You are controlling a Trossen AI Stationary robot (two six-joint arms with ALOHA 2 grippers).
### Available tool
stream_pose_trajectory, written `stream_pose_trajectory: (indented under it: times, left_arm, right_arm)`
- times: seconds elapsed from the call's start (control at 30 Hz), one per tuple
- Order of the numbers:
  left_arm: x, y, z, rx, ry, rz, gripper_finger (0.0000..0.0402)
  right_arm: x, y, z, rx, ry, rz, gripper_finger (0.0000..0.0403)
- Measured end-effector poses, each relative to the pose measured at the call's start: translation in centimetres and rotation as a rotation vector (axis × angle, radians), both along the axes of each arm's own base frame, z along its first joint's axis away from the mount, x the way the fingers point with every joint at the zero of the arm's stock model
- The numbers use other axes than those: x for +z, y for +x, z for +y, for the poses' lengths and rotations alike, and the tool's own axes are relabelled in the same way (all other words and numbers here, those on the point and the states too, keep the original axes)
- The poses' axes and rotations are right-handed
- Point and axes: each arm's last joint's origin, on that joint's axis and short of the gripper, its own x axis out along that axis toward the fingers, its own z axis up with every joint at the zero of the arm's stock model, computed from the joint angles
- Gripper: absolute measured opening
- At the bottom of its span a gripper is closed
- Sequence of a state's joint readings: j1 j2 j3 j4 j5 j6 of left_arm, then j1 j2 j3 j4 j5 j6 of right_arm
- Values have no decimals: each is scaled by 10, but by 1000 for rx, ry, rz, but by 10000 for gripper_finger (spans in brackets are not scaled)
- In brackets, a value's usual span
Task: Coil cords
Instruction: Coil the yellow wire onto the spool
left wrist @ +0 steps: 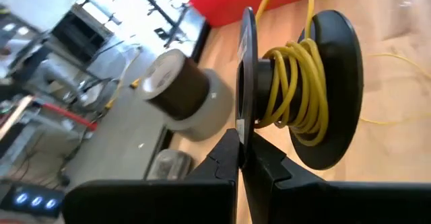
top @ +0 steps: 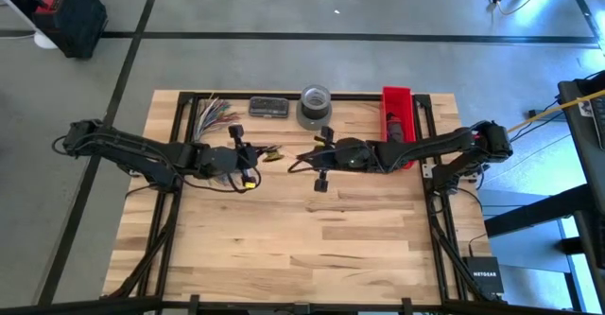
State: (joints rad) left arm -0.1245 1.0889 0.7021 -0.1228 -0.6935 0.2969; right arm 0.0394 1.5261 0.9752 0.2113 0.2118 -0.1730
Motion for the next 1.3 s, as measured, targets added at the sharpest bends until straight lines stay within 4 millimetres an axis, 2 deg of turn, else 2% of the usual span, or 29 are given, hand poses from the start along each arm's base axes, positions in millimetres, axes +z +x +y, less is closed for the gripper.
stream_pose_trajectory:
  times: [0.23,0.53,0.7,1.0,1.3]
  left_arm:
    - [-8,9,7,52,-17,-1,0]
    - [-17,35,14,102,-21,-110,0]
    - [-24,45,12,38,-56,-121,0]
    - [-5,43,9,6,-166,-309,0]
    - [10,31,-1,-62,-181,-351,0]
  right_arm:
    - [4,10,11,91,42,-140,3]
    - [-13,29,11,104,50,-236,2]
    - [-21,37,11,79,45,-294,3]
    - [-29,44,11,79,34,-268,4]
    - [-36,43,8,13,-78,-180,5]
